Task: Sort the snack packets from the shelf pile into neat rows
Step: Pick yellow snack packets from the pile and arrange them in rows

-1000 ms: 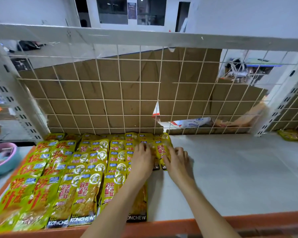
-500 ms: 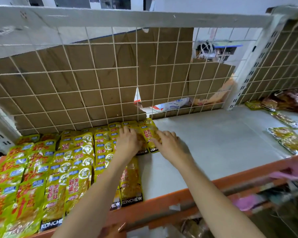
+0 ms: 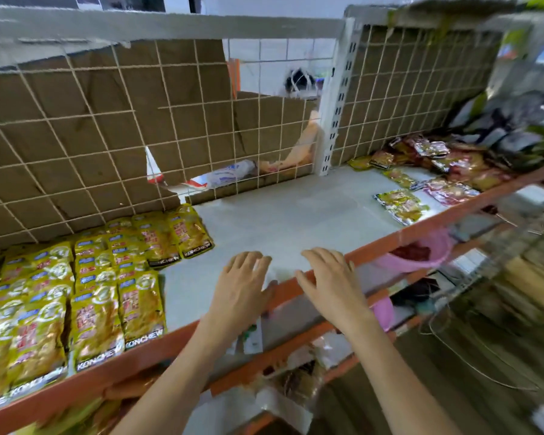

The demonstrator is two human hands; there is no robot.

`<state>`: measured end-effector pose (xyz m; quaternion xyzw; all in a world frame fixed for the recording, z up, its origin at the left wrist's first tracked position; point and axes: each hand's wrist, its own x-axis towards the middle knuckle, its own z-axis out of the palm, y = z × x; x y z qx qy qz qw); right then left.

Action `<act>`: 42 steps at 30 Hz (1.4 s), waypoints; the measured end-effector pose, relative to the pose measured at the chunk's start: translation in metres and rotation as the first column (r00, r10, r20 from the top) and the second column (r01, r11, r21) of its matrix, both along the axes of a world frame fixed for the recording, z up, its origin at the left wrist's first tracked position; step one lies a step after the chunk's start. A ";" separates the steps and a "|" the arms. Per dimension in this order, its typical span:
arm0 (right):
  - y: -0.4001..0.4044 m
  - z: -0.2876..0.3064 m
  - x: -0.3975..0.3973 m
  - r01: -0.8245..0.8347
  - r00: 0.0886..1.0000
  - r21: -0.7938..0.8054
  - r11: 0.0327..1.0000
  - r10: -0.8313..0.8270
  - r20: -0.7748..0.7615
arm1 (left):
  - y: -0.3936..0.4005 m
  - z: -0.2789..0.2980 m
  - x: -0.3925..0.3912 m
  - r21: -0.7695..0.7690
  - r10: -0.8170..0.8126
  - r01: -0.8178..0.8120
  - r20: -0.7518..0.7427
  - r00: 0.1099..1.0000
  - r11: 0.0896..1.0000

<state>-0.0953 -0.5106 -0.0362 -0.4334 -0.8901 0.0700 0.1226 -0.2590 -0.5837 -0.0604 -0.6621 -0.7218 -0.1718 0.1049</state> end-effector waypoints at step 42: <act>0.401 -0.008 0.195 0.134 0.990 -0.107 0.985 -0.138 -0.035 | 0.456 -0.001 0.139 -0.247 0.204 -0.123 0.340 0.918 0.961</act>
